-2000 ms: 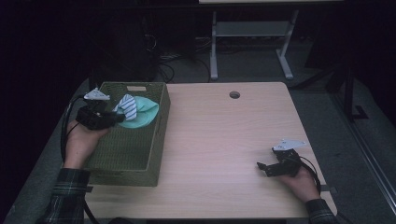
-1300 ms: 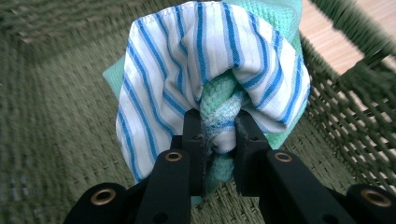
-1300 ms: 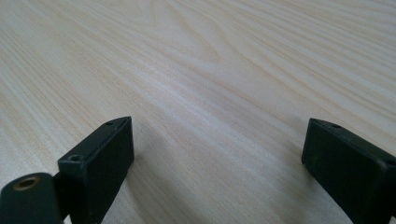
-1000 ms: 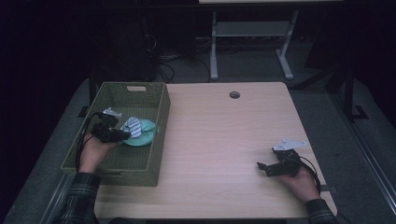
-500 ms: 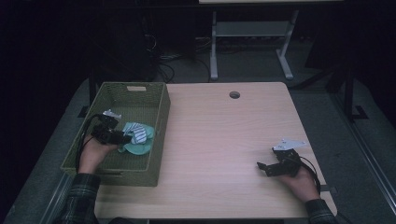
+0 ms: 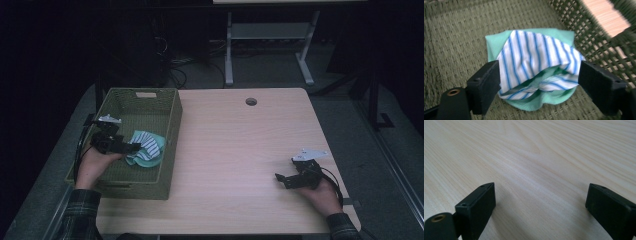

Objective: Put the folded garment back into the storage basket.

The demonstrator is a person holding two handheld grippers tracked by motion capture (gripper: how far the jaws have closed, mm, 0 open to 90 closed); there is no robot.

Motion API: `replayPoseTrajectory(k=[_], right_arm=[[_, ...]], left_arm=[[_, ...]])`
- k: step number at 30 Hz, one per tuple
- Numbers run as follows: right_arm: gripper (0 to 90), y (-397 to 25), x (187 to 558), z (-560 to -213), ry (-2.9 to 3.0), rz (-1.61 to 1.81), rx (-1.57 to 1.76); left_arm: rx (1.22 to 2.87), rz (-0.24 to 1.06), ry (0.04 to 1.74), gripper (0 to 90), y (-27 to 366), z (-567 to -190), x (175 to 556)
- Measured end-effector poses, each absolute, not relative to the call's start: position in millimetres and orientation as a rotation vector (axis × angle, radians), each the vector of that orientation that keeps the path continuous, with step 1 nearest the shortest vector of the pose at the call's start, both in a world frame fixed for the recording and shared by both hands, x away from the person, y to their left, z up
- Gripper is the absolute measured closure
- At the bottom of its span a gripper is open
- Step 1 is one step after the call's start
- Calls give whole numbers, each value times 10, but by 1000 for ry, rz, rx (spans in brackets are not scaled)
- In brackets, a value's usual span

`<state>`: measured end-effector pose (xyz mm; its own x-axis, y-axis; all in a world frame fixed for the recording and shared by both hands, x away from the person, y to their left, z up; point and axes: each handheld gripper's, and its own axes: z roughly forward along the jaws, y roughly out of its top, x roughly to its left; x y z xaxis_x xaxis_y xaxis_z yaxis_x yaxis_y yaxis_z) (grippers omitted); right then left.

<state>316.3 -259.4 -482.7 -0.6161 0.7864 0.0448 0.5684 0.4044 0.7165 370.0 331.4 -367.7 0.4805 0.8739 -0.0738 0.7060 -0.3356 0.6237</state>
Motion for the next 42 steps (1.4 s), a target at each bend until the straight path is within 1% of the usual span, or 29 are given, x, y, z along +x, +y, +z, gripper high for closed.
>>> replayPoseTrajectory(k=[1,17,29,42], right_arm=[[87,-2594,3163,-4826,2366,1030,1180],[87,-2594,3163,-4826,2365,1030,1180],[87,-2593,3162,-4827,2365,1030,1181],[87,-2594,3163,-4827,2365,1030,1179]], left_arm=[[2134,370,1291,150,3304,-3661,3694],[2106,371,1139,150,2895,-3325,3606],[2108,344,1042,151,2536,-3239,3613],[2146,306,939,151,2065,-3247,3623]])
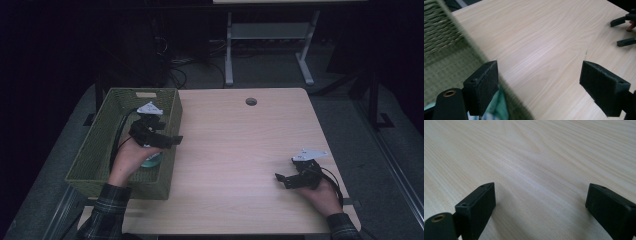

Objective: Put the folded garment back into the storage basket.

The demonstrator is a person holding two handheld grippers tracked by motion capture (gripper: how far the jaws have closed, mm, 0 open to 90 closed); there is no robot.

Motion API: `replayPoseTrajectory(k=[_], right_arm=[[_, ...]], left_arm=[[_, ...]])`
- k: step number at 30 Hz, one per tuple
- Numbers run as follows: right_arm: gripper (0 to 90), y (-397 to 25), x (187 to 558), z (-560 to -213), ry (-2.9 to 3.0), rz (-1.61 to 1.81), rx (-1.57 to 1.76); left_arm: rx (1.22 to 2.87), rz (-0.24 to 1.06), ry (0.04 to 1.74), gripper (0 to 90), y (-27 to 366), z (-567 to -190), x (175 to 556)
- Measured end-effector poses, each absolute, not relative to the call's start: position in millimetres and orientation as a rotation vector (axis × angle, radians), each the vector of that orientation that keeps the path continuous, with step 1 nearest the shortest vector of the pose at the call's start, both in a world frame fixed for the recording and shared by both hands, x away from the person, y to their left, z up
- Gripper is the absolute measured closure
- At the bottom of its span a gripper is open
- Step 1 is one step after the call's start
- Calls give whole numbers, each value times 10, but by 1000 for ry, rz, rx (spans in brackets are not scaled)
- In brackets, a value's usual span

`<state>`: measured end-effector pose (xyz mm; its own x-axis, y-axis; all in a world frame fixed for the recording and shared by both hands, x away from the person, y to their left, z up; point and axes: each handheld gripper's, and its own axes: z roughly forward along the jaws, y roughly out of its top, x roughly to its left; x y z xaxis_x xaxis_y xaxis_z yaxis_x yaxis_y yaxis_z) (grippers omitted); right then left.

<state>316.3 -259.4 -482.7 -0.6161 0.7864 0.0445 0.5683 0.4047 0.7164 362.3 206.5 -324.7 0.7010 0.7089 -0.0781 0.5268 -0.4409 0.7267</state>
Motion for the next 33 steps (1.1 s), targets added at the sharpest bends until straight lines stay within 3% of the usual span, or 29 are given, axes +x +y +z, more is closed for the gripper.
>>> replayPoseTrajectory(k=[33], right_arm=[[87,-2594,3163,-4827,2365,1030,1180]], left_arm=[[2198,241,775,151,1045,-3699,3513]])
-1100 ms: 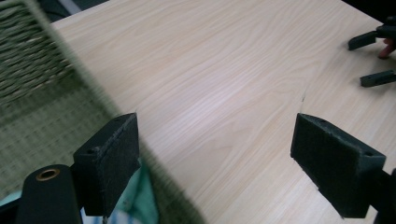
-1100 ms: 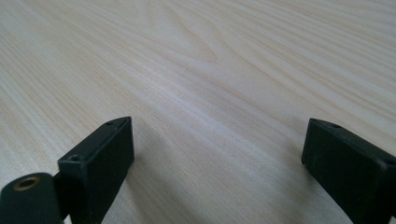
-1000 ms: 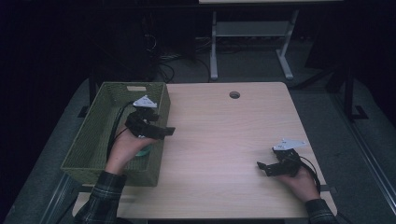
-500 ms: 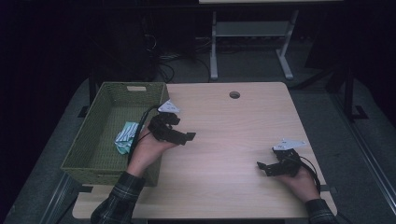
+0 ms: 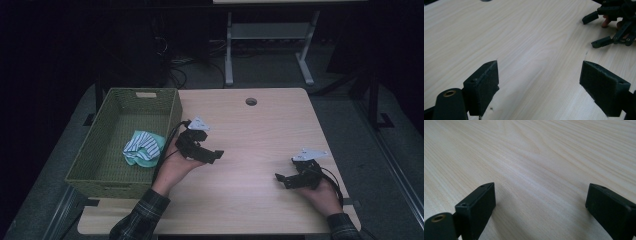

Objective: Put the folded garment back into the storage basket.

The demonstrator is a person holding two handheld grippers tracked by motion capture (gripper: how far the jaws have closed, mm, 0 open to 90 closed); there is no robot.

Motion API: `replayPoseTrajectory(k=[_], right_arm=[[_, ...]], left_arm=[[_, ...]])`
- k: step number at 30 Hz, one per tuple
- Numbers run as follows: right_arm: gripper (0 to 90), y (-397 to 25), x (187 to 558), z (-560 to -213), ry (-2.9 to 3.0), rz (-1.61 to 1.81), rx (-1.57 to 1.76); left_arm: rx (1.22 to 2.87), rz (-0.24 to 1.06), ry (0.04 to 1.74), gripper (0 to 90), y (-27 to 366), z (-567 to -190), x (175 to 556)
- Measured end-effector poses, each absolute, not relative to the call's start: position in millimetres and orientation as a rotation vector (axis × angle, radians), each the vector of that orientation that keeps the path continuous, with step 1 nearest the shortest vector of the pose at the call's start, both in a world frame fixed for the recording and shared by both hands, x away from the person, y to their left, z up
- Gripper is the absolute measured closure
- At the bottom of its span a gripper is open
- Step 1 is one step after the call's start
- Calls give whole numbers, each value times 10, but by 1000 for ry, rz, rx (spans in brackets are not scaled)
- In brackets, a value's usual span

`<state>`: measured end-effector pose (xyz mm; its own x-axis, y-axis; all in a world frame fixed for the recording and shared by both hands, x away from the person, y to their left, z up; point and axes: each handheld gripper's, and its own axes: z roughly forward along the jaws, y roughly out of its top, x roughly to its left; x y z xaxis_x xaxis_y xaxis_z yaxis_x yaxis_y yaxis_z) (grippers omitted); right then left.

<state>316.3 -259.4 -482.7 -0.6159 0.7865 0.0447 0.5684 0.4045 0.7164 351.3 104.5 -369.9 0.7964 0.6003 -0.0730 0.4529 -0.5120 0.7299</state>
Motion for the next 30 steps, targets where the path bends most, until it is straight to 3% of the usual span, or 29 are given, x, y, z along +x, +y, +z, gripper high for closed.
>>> replayPoseTrajectory(k=[30], right_arm=[[87,-2596,3164,-4826,2367,1025,1176]], left_arm=[[2288,222,741,150,803,-4392,3446]])
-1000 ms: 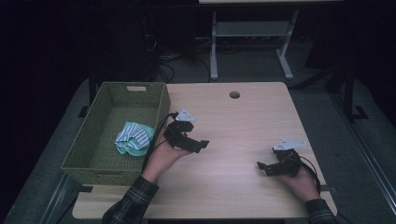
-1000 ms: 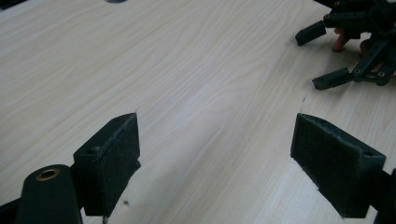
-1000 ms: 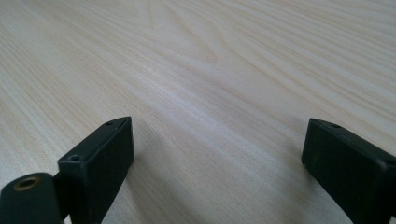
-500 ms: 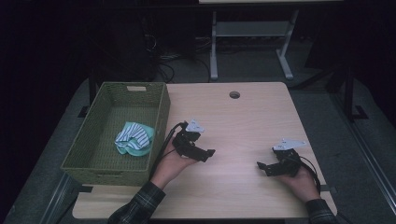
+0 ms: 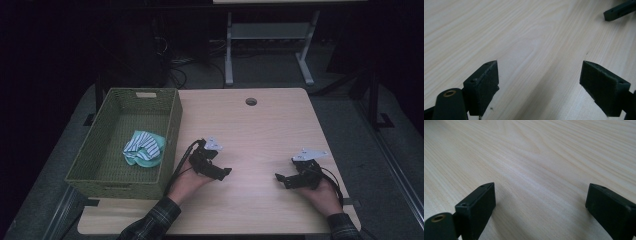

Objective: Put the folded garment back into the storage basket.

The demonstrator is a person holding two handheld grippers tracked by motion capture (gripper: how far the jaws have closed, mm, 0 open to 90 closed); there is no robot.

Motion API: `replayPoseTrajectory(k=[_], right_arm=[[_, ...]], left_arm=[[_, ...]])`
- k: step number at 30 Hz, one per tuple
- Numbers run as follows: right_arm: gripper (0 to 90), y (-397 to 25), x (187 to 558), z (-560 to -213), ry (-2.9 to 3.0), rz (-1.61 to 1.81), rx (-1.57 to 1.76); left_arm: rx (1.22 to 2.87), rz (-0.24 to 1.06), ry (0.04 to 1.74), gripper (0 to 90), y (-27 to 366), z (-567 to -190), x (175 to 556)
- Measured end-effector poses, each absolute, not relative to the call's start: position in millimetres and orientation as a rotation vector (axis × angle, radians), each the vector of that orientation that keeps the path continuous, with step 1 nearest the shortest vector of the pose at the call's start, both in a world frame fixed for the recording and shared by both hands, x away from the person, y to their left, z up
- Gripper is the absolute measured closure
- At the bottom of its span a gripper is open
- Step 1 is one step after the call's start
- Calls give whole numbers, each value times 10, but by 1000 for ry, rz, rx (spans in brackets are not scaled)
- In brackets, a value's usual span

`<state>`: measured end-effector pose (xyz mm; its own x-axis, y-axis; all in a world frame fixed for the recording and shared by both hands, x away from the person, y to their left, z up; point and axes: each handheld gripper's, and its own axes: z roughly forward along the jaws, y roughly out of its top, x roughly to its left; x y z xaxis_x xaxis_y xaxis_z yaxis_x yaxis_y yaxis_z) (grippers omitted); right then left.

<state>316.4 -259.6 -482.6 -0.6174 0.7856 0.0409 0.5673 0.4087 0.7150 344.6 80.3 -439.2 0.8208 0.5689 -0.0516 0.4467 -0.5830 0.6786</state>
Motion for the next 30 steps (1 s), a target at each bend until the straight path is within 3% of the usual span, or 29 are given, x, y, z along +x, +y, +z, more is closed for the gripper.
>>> replayPoseTrajectory(k=[18,30], right_arm=[[87,-2597,3164,-4827,2367,1025,1175],[87,-2597,3164,-4827,2367,1025,1174]], left_arm=[[2346,280,737,149,770,-4698,3452],[2259,303,696,132,841,-4784,3411]])
